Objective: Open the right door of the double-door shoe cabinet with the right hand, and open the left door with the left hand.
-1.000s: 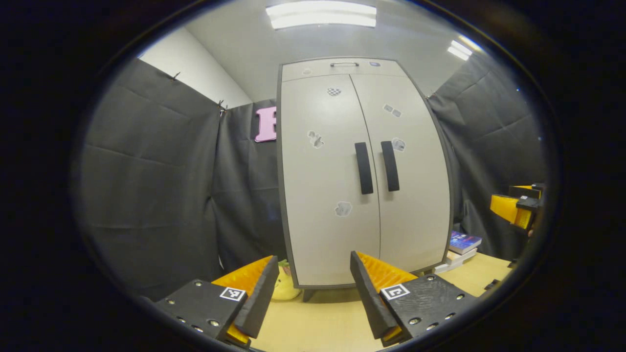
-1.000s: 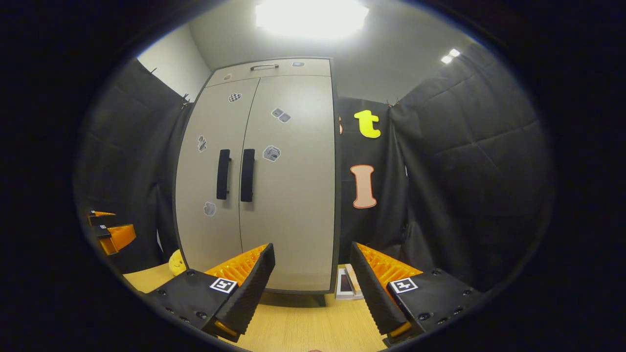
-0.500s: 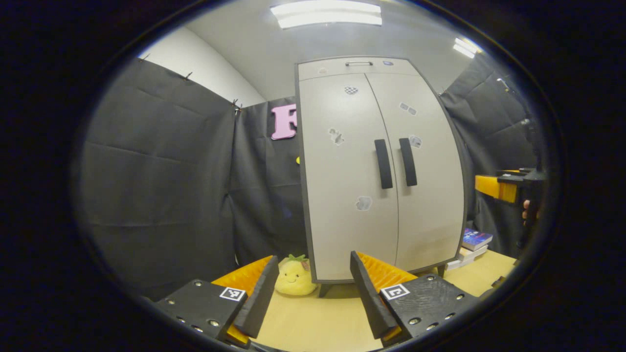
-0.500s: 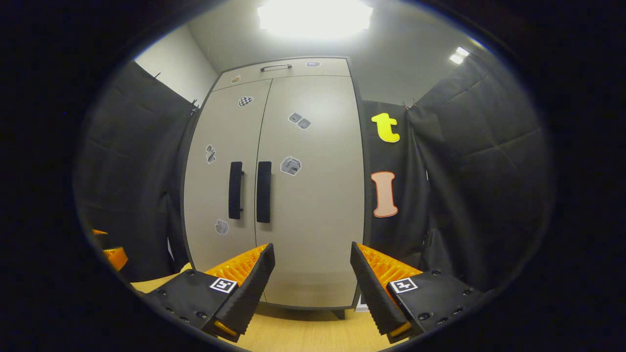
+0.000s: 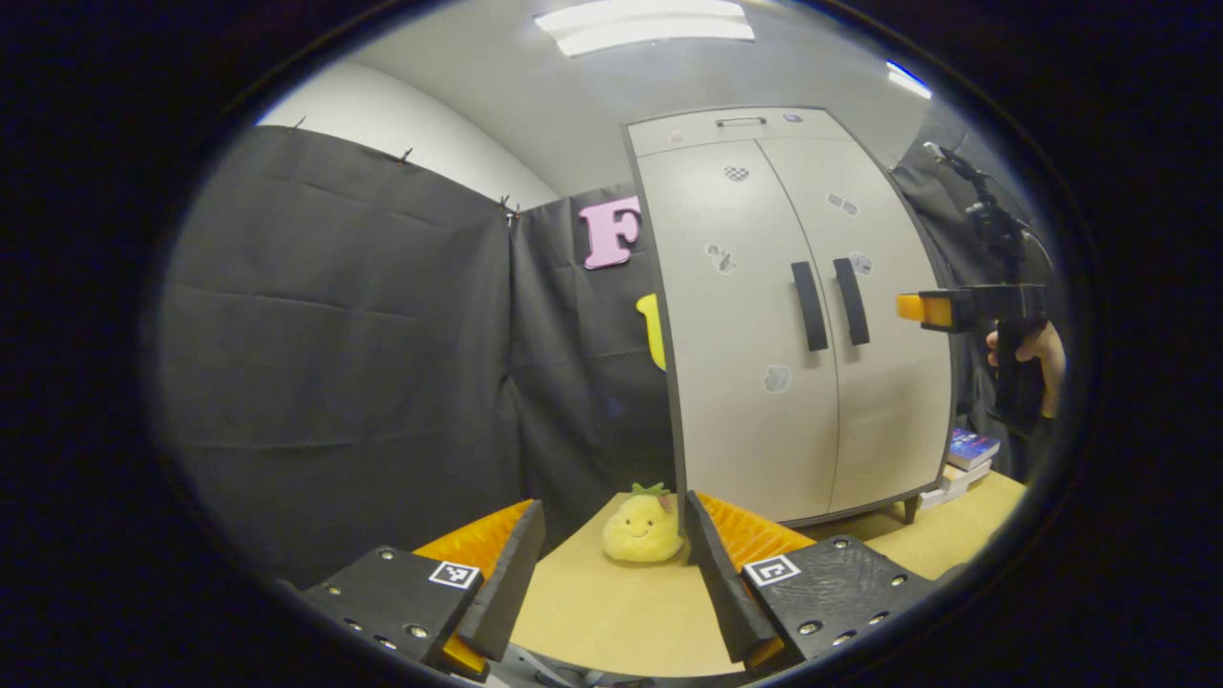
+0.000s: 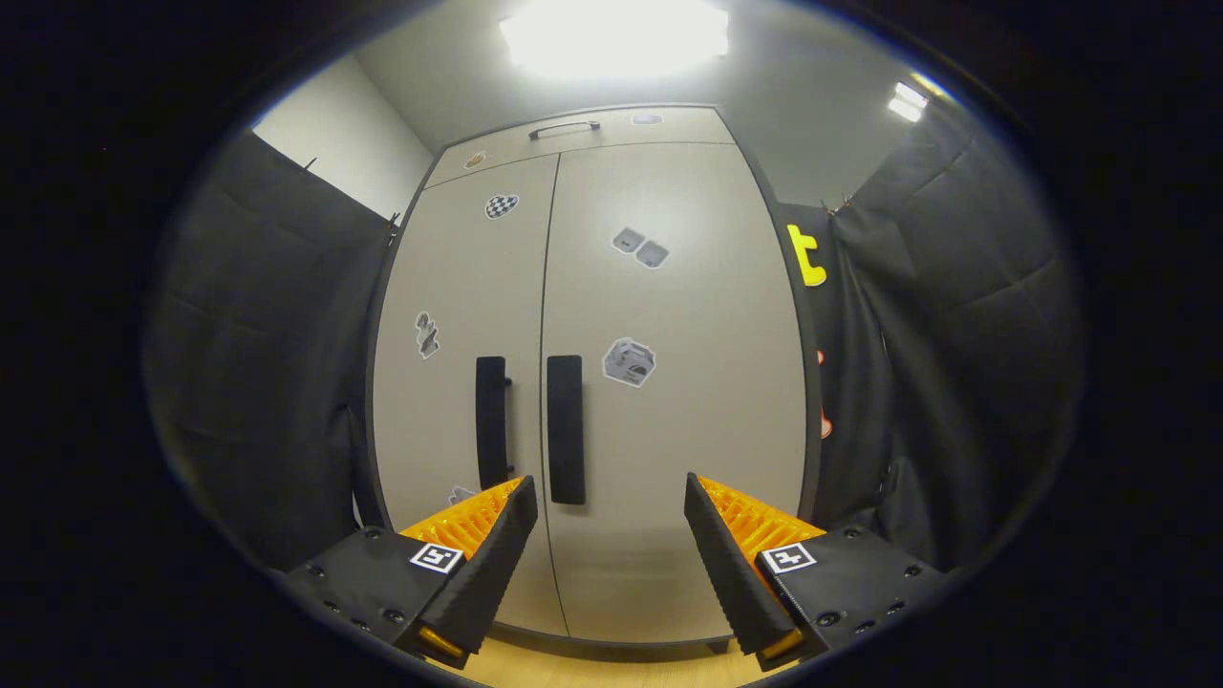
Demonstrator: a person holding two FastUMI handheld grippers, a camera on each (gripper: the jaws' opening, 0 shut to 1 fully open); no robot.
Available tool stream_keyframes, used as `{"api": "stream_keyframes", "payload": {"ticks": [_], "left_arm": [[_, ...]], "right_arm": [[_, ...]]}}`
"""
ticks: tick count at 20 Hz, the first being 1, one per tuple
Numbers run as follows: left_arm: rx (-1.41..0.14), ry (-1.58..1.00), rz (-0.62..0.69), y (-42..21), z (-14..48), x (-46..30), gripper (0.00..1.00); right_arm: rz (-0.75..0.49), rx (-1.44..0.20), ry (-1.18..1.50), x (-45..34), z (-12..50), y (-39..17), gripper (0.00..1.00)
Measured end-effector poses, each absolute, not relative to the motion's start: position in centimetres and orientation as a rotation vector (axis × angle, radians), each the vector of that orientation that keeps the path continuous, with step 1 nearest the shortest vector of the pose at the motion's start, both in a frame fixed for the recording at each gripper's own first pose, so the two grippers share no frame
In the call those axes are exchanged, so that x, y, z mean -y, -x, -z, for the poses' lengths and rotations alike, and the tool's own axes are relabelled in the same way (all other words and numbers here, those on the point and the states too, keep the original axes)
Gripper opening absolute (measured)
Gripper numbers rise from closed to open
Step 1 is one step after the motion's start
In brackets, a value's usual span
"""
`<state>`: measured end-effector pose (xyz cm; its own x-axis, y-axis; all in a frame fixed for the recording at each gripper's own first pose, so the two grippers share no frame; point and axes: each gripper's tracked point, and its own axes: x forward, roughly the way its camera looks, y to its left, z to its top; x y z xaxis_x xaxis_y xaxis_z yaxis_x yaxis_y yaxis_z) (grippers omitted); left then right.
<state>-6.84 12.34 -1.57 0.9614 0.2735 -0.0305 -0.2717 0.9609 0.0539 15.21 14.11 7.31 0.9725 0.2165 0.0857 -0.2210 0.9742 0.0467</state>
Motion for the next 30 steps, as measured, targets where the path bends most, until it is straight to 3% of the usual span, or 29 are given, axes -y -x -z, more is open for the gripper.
{"api": "stream_keyframes", "payload": {"ticks": [11,12,14,15,18,22,23,24,25,26,27,28,29,30], "left_arm": [[-0.070,-0.055,-0.377,11.4,2.8,-17.0,0.85],[-0.072,-0.056,-0.383,11.6,2.9,-17.3,0.85],[-0.076,-0.051,-0.391,12.0,3.1,-17.8,0.85],[-0.080,-0.048,-0.393,12.1,3.4,-17.9,0.85],[-0.088,-0.055,-0.401,12.1,3.7,-18.4,0.85],[-0.089,-0.056,-0.387,11.7,3.9,-18.2,0.84],[-0.090,-0.057,-0.385,11.6,4.0,-18.2,0.85],[-0.090,-0.057,-0.382,11.5,4.0,-18.2,0.85],[-0.090,-0.055,-0.377,11.5,4.2,-18.1,0.84],[-0.090,-0.054,-0.372,11.2,4.2,-18.0,0.85],[-0.088,-0.053,-0.368,10.9,4.2,-17.9,0.85],[-0.086,-0.052,-0.364,10.7,4.1,-17.8,0.85],[-0.083,-0.050,-0.358,10.6,4.1,-17.7,0.84],[-0.079,-0.047,-0.351,10.4,3.8,-17.5,0.84]], "right_arm": [[-0.193,0.061,-0.074,-18.0,-9.1,-22.9,0.98],[-0.182,0.048,-0.067,-17.9,-8.9,-23.4,0.92],[-0.185,0.020,-0.084,-18.3,-8.7,-24.3,0.92],[-0.190,0.009,-0.101,-18.6,-8.6,-24.6,0.85],[-0.215,-0.034,-0.110,-19.8,-8.3,-25.4,0.84],[-0.210,-0.093,-0.076,-20.4,-7.5,-26.2,0.55],[-0.205,-0.090,-0.076,-20.5,-7.5,-26.5,0.53],[-0.174,-0.095,-0.071,-20.0,-7.5,-26.6,0.45],[-0.153,-0.097,-0.078,-19.5,-7.6,-26.6,0.45],[-0.154,-0.102,-0.073,-19.7,-7.6,-26.7,0.33],[-0.154,-0.112,-0.067,-19.7,-7.2,-26.7,0.33],[-0.159,-0.120,-0.058,-19.6,-7.4,-26.7,0.22],[-0.164,-0.122,-0.063,-19.7,-7.3,-26.9,0.22],[-0.176,-0.129,-0.049,-19.6,-7.2,-26.7,0.13]]}}
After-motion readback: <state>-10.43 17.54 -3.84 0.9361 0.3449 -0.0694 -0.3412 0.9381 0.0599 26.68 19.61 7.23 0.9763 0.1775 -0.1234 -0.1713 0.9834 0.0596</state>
